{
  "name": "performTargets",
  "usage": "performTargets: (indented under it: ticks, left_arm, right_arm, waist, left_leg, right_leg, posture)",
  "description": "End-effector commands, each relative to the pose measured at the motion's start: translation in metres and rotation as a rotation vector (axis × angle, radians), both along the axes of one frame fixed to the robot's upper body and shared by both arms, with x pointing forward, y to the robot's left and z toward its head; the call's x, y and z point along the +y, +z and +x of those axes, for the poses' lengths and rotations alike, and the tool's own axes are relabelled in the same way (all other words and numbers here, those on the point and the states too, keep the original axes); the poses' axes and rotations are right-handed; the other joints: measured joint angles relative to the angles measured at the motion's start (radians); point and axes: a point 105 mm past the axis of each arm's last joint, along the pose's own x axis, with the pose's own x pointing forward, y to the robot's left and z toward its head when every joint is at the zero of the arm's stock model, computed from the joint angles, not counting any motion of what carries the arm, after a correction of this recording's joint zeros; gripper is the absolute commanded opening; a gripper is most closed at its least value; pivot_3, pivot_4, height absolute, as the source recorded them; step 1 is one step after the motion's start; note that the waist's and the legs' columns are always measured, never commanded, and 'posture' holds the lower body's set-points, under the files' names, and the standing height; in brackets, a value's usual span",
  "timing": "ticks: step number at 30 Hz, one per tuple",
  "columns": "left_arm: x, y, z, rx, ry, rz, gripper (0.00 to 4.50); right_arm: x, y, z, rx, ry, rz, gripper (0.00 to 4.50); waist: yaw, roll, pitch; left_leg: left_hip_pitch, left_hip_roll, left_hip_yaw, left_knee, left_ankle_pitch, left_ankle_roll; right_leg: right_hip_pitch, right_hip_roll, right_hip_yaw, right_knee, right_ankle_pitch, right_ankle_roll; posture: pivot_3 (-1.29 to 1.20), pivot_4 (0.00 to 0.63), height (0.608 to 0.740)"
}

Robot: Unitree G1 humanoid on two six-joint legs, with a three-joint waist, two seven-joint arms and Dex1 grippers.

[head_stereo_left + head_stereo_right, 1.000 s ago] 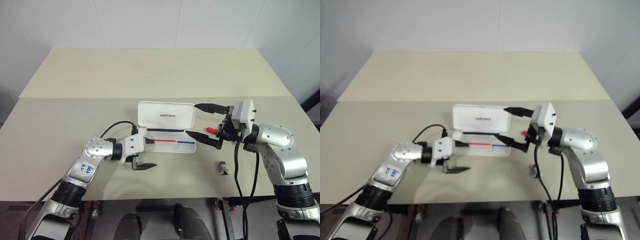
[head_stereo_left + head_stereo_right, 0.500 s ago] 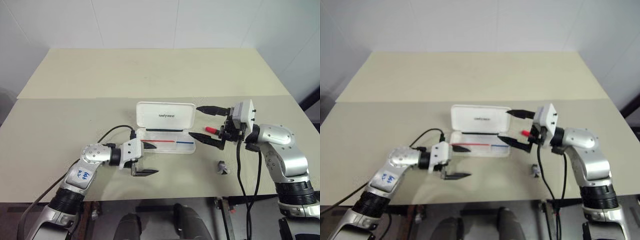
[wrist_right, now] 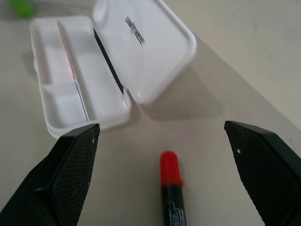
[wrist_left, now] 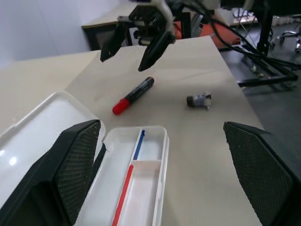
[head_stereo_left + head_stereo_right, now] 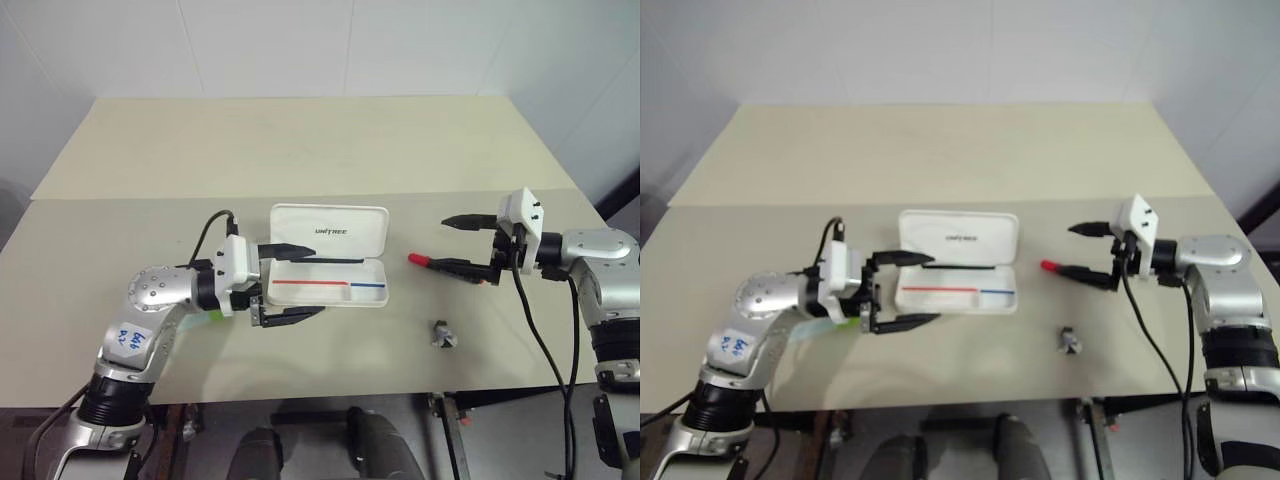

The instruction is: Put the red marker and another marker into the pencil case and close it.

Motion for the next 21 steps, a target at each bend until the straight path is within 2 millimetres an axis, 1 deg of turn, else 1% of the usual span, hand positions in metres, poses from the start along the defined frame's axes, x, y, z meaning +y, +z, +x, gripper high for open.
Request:
performTargets:
  ticks: [1,4,8,12,13,15,16,18,21]
  left_arm:
    - [0.014,0.010,-0.008,-0.009,-0.013,0.024,4.48]
    - [0.030,0.009,-0.005,0.000,0.014,0.068,4.48]
    - [0.044,0.010,0.000,-0.020,0.060,0.106,4.48]
    - [0.054,0.012,0.003,-0.033,0.088,0.125,4.48]
    - [0.057,0.013,0.004,-0.036,0.100,0.129,4.48]
    - [0.061,0.014,0.004,-0.042,0.115,0.135,4.50]
    - [0.062,0.015,0.005,-0.045,0.121,0.136,4.50]
    - [0.063,0.016,0.005,-0.048,0.126,0.137,4.50]
    - [0.063,0.016,0.005,-0.050,0.129,0.136,4.50]
  right_arm:
    - [-0.009,0.002,0.010,0.008,-0.027,0.017,4.50]
    - [-0.014,-0.016,0.013,0.072,-0.034,-0.027,4.50]
    - [-0.015,-0.034,0.014,0.132,-0.033,-0.072,4.50]
    - [-0.016,-0.047,0.013,0.168,-0.024,-0.103,4.50]
    - [-0.017,-0.053,0.010,0.180,-0.017,-0.132,4.50]
    - [-0.020,-0.062,0.008,0.196,-0.017,-0.178,4.08]
    - [-0.020,-0.062,0.009,0.194,-0.023,-0.171,3.89]
    - [-0.019,-0.059,0.011,0.165,-0.028,-0.158,3.25]
    - [-0.018,-0.057,0.012,0.160,-0.027,-0.152,2.10]
  waist:
    - [-0.004,0.000,0.000]
    - [-0.007,-0.001,0.001]
    - [-0.008,0.000,0.001]
    - [-0.008,0.000,0.002]
    - [-0.010,0.000,0.002]
    - [-0.015,0.000,0.002]
    - [-0.016,0.000,0.002]
    - [-0.018,0.000,0.002]
    - [-0.021,0.000,0.002]
  left_leg:
    - [0.000,0.000,0.000,0.000,0.000,0.000]
    - [0.000,0.000,0.001,0.000,0.000,0.000]
    - [0.000,0.000,0.002,-0.001,0.000,0.000]
    - [0.000,-0.001,0.002,-0.001,0.000,-0.001]
    - [0.000,-0.001,0.002,-0.001,0.000,-0.001]
    - [0.000,-0.001,0.002,-0.001,0.000,-0.001]
    - [0.000,-0.001,0.002,-0.001,0.000,-0.001]
    - [0.001,-0.001,0.002,-0.001,0.000,-0.001]
    - [0.001,-0.001,0.002,-0.001,0.000,-0.001]
  right_leg:
    - [0.000,0.000,0.000,0.000,0.000,0.000]
    - [0.000,0.000,0.001,0.000,0.000,0.000]
    - [0.000,0.000,0.001,-0.001,0.000,-0.001]
    - [0.000,0.000,0.002,-0.001,0.000,0.000]
    - [0.000,0.000,0.002,-0.001,0.000,0.000]
    - [0.000,0.000,0.002,-0.001,0.000,0.000]
    - [0.000,0.000,0.002,-0.001,0.000,0.000]
    - [0.000,0.000,0.002,0.000,0.000,0.001]
    - [0.000,0.000,0.002,0.000,0.001,0.001]
  posture:
    - [0.00,0.150,0.740]
    - [0.00,0.150,0.740]
    - [0.00,0.150,0.740]
    - [0.00,0.150,0.740]
    - [0.00,0.150,0.740]
    - [0.00,0.150,0.740]
    - [0.00,0.150,0.740]
    - [0.00,0.150,0.740]
    - [0.00,0.150,0.740]
